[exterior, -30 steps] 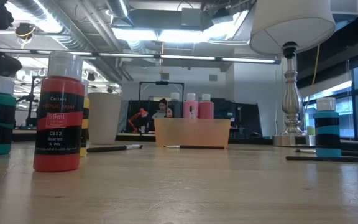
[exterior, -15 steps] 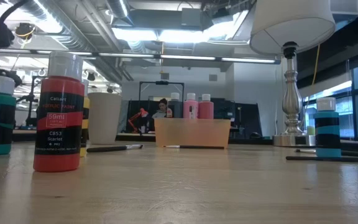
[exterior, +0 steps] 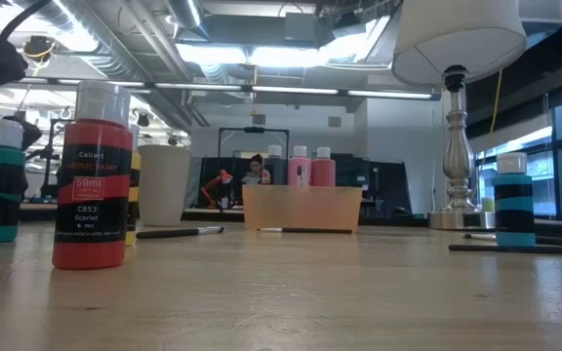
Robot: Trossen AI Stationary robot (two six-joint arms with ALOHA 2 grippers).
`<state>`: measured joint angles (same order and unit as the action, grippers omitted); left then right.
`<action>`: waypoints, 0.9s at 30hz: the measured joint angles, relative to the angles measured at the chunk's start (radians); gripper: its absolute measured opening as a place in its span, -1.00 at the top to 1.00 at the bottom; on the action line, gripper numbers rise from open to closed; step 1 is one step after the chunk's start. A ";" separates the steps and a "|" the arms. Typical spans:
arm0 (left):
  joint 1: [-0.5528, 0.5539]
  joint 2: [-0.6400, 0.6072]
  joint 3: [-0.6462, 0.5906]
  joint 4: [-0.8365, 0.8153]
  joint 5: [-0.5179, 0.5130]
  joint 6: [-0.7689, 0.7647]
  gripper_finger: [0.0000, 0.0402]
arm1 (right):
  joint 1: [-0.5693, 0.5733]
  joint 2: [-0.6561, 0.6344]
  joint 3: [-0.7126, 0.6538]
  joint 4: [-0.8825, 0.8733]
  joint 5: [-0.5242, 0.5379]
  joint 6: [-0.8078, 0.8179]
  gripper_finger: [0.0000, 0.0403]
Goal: Pick & Place Paint Supplies
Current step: Put the green paint bottle into the orange bin
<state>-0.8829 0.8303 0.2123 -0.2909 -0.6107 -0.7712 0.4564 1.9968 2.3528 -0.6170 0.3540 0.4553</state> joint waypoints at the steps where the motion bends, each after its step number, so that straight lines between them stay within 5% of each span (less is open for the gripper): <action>1: 0.000 0.000 0.000 0.001 -0.006 0.009 -0.24 | -0.001 0.000 0.000 0.000 0.000 0.000 0.31; 17: 0.000 0.004 -0.002 0.032 -0.054 0.024 -0.24 | -0.011 0.000 0.000 -0.001 -0.023 -0.001 0.31; 27: 0.000 0.004 -0.083 0.191 -0.051 0.006 -0.24 | -0.011 0.000 0.000 -0.001 -0.026 -0.001 0.31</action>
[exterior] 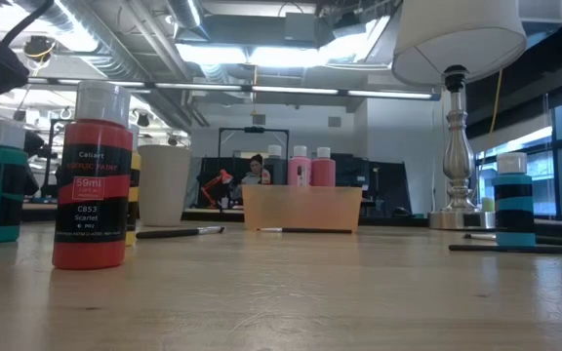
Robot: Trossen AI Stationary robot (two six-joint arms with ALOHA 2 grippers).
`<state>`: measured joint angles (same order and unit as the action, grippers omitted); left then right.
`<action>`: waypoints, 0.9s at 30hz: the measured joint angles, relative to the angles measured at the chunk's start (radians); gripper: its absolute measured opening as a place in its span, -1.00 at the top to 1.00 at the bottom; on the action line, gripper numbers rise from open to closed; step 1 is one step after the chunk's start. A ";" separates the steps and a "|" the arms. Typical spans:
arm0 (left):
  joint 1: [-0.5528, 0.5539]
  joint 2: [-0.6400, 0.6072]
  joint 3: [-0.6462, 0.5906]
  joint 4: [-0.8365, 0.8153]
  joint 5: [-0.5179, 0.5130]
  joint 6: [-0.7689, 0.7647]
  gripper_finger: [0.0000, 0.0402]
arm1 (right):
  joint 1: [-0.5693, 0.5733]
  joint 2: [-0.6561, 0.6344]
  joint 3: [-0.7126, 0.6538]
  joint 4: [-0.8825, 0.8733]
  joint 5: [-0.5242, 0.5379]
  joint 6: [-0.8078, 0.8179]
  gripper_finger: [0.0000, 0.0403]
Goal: Pick & Place Paint Supplies
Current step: Put the green paint bottle into the orange bin
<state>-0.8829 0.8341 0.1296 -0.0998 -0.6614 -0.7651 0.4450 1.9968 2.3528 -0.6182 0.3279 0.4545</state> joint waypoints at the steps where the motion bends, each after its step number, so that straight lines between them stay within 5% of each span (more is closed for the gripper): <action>1: 0.000 0.000 0.000 0.000 0.000 0.003 -0.24 | 0.000 0.000 0.000 0.000 0.000 0.000 0.31; 13: 0.000 0.000 -0.001 -0.006 0.002 0.088 -0.21 | -0.006 0.000 0.000 0.001 0.000 0.000 0.31; 27: 0.002 -0.001 -0.073 0.145 -0.003 0.109 0.28 | -0.021 0.000 0.000 0.002 0.001 0.000 0.31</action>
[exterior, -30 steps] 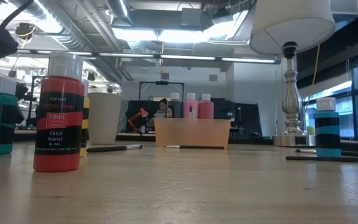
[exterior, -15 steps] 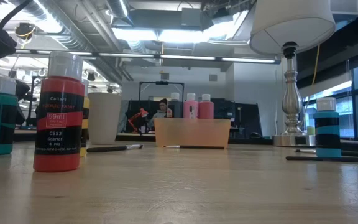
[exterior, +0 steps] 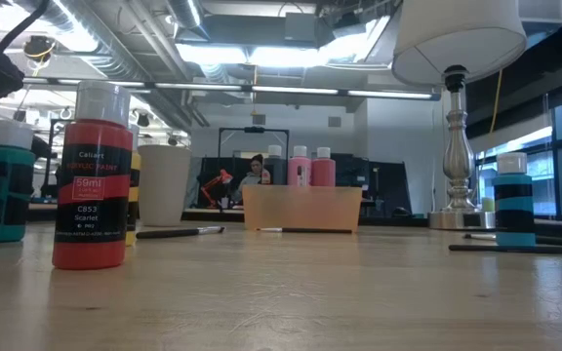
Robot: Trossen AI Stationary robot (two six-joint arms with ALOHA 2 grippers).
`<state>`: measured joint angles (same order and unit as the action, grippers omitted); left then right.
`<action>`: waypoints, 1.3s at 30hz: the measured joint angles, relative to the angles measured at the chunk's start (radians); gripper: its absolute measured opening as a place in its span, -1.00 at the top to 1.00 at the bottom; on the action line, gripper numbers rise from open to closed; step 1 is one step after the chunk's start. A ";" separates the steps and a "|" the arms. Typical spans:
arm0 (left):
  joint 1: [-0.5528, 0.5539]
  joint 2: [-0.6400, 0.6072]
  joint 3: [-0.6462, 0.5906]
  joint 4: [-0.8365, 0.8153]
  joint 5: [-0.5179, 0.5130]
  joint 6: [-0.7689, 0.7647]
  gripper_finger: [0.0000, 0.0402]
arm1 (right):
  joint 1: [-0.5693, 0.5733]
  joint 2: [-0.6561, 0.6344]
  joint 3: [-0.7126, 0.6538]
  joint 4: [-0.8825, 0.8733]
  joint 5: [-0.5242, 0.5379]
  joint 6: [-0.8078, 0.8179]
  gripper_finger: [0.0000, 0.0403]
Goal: Pick & Place Paint Supplies
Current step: Put the green paint bottle into the orange bin
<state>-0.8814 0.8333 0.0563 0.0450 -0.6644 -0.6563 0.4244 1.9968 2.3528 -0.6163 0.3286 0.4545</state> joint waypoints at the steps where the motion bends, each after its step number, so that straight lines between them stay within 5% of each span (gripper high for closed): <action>1: 0.000 0.000 0.000 0.002 -0.006 0.002 0.30 | 0.000 0.000 0.000 0.000 0.000 0.000 0.31; 18: 0.000 0.001 0.041 -0.032 -0.011 0.020 0.33 | -0.005 0.000 0.000 -0.007 0.000 0.000 0.31; 39: 0.000 0.001 0.392 -0.631 0.038 -0.082 0.33 | -0.003 0.000 0.000 -0.119 0.003 -0.073 0.24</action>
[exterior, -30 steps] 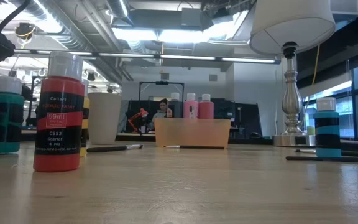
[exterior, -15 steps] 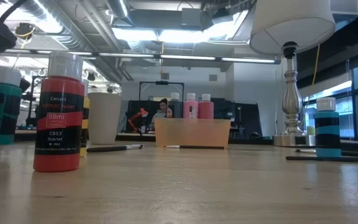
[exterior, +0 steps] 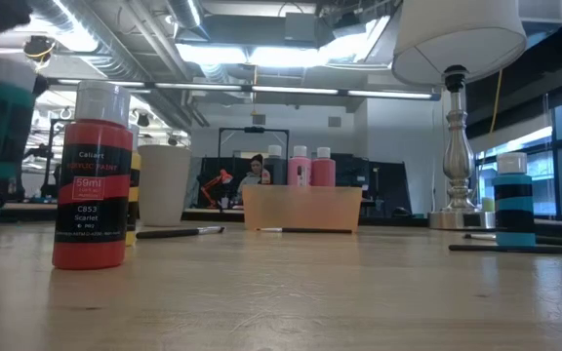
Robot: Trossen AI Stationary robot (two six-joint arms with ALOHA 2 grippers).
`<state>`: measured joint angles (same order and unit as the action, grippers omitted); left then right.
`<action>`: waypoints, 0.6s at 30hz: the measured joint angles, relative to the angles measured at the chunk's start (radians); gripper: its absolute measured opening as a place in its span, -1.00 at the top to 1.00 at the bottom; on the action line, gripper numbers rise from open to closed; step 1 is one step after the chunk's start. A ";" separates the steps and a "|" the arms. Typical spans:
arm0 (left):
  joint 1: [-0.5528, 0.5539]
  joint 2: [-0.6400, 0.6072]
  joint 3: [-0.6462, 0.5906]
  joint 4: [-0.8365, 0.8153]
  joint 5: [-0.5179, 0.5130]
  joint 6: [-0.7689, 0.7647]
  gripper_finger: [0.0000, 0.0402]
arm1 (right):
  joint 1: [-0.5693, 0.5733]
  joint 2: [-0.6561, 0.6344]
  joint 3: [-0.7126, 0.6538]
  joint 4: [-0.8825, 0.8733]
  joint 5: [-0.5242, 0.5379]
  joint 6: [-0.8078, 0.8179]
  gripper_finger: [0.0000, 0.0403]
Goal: Pick & Place Paint Supplies
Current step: Put the green paint bottle into the orange bin
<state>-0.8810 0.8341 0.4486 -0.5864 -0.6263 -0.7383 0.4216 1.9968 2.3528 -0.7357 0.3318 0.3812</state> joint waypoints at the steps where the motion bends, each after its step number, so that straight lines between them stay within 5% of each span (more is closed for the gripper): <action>1: 0.000 0.000 0.018 -0.013 0.000 0.000 0.33 | 0.002 0.000 0.000 -0.008 0.000 -0.007 0.20; 10: 0.000 0.000 0.217 -0.078 -0.069 0.037 0.33 | 0.011 0.000 0.000 -0.032 0.015 -0.108 -0.19; 18: 0.035 0.000 0.423 -0.067 -0.172 0.231 0.33 | -0.020 0.000 0.000 0.041 0.019 -0.159 -0.24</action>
<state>-0.8457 0.8337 0.8717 -0.6537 -0.7987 -0.5070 0.4015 1.9968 2.3528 -0.6946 0.3508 0.2223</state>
